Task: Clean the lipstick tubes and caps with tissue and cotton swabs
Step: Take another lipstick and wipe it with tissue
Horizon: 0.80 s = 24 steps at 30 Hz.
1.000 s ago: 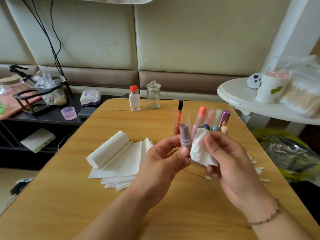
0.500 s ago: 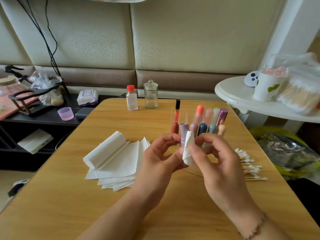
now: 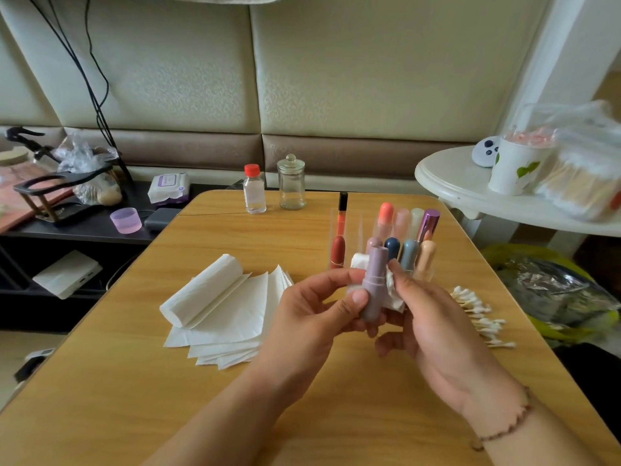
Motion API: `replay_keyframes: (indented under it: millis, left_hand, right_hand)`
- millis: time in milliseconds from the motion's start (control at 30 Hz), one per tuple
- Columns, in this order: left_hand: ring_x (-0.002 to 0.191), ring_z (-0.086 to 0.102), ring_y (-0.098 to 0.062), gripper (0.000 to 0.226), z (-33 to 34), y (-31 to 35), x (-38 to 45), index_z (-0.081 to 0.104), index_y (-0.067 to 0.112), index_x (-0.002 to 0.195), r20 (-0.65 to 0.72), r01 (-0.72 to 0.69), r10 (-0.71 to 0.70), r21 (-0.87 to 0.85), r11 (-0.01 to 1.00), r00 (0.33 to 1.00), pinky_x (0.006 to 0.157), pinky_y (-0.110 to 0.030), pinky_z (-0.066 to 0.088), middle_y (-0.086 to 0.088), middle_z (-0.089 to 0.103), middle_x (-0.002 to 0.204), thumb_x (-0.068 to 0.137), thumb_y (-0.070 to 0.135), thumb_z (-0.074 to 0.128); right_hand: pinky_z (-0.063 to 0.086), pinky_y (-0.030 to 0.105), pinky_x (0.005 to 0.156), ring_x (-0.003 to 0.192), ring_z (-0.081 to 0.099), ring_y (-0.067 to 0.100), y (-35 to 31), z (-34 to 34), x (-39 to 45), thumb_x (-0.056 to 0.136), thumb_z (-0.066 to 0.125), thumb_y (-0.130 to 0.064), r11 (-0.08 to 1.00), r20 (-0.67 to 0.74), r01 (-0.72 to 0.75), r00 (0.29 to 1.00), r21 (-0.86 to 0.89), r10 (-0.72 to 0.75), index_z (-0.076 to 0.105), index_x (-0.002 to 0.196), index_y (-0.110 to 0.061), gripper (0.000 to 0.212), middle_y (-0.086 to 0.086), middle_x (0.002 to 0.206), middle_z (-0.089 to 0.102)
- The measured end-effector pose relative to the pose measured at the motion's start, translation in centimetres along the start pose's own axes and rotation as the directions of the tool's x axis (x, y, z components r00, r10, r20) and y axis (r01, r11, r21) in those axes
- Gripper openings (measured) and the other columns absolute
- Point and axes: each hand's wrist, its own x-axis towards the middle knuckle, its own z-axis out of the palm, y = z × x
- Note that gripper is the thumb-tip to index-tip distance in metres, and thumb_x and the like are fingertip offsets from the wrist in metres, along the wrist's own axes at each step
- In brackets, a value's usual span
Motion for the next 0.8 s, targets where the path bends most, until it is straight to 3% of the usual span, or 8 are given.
replay_keyframes:
  millis: [100, 200, 367, 433, 533, 633, 700, 800]
  left_hand:
    - [0.076, 0.067, -0.026, 0.029, 0.1, 0.0, 0.1, 0.074, 0.013, 0.103, -0.122, -0.029, 0.029, 0.006, 1.0, 0.992, 0.069, -0.032, 0.052, -0.017, 0.073, 0.089, 0.078, 0.027, 0.077]
    - [0.075, 0.071, -0.021, 0.021, 0.4, 0.2, 0.1, 0.072, 0.014, 0.102, -0.216, -0.075, 0.087, 0.062, 0.995, 0.973, 0.067, -0.029, 0.055, -0.008, 0.075, 0.085, 0.082, 0.021, 0.075]
    - [0.086, 0.072, -0.026, 0.023, 0.9, -0.3, -0.6, 0.067, 0.017, 0.115, -0.125, -0.248, 0.322, 0.405, 0.88, 0.939, 0.071, -0.039, 0.059, -0.005, 0.073, 0.101, 0.093, 0.019, 0.064]
    - [0.093, 0.071, -0.025, 0.025, 0.8, -0.5, -0.7, 0.067, 0.019, 0.119, -0.074, -0.295, 0.373, 0.48, 0.826, 0.925, 0.073, -0.035, 0.058, -0.002, 0.071, 0.109, 0.094, 0.019, 0.061]
    - [0.093, 0.07, -0.018, 0.021, 0.7, -0.3, -0.8, 0.07, 0.028, 0.112, -0.078, -0.292, 0.377, 0.496, 0.818, 0.923, 0.071, -0.025, 0.054, 0.004, 0.073, 0.102, 0.093, 0.03, 0.06]
    - [0.081, 0.07, -0.012, 0.017, 0.5, 0.3, -0.7, 0.068, 0.025, 0.106, -0.155, -0.286, 0.366, 0.38, 0.879, 0.917, 0.069, -0.023, 0.053, 0.001, 0.075, 0.088, 0.091, 0.028, 0.061]
    - [0.081, 0.069, -0.022, 0.024, 0.6, 0.8, -0.6, 0.063, 0.019, 0.114, -0.181, -0.234, 0.265, 0.176, 0.956, 0.947, 0.073, -0.029, 0.055, -0.01, 0.074, 0.087, 0.093, 0.024, 0.054]
    - [0.079, 0.064, -0.03, 0.032, 0.3, 1.0, -0.3, 0.065, 0.01, 0.116, -0.149, -0.104, 0.094, -0.057, 0.993, 0.984, 0.072, -0.04, 0.053, -0.02, 0.069, 0.089, 0.092, 0.027, 0.052]
  right_hand:
    - [0.05, 0.027, 0.053, 0.065, 0.06, 0.015, 0.9, 0.2, 0.0, 0.092, 0.054, -0.054, 0.953, -0.2, 0.242, 0.94, -0.18, -0.276, 0.072, 0.089, -0.015, 0.044, 0.002, 0.073, 0.066]
    - [0.049, 0.016, 0.058, 0.066, 0.062, 0.013, 1.5, 0.3, -0.3, 0.093, 0.061, -0.048, 0.734, -0.146, 0.465, 0.788, -0.496, -0.598, 0.066, 0.083, -0.018, 0.032, -0.005, 0.071, 0.064]
    - [0.051, 0.013, 0.055, 0.068, 0.068, 0.003, 0.9, 1.1, -0.6, 0.086, 0.067, -0.036, 0.865, -0.063, 0.352, 0.915, -0.358, -0.398, 0.076, 0.106, -0.023, 0.026, -0.014, 0.08, 0.074]
    - [0.046, 0.013, 0.049, 0.062, 0.062, 0.004, 0.7, 1.0, -0.6, 0.084, 0.065, -0.034, 0.936, -0.069, 0.301, 0.946, -0.182, -0.318, 0.077, 0.105, -0.025, 0.026, -0.01, 0.075, 0.072]
    - [0.045, 0.017, 0.048, 0.063, 0.062, 0.015, 0.7, 0.6, -0.5, 0.088, 0.06, -0.034, 0.944, -0.092, 0.311, 0.943, -0.107, -0.32, 0.073, 0.101, -0.019, 0.024, 0.0, 0.075, 0.069]
    - [0.046, 0.026, 0.044, 0.066, 0.07, 0.028, 0.7, 0.6, -0.6, 0.092, 0.058, -0.032, 0.936, -0.039, 0.316, 0.945, -0.152, -0.325, 0.067, 0.102, -0.014, 0.022, 0.008, 0.082, 0.072]
    - [0.045, 0.03, 0.042, 0.065, 0.07, 0.03, 0.8, 0.7, -0.6, 0.091, 0.059, -0.033, 0.936, -0.018, 0.316, 0.946, -0.157, -0.322, 0.066, 0.105, -0.015, 0.024, 0.01, 0.083, 0.072]
    - [0.045, 0.022, 0.047, 0.059, 0.066, 0.024, 0.8, 0.7, -0.6, 0.091, 0.062, -0.03, 0.928, -0.015, 0.344, 0.937, -0.141, -0.349, 0.067, 0.101, -0.013, 0.02, 0.01, 0.078, 0.07]
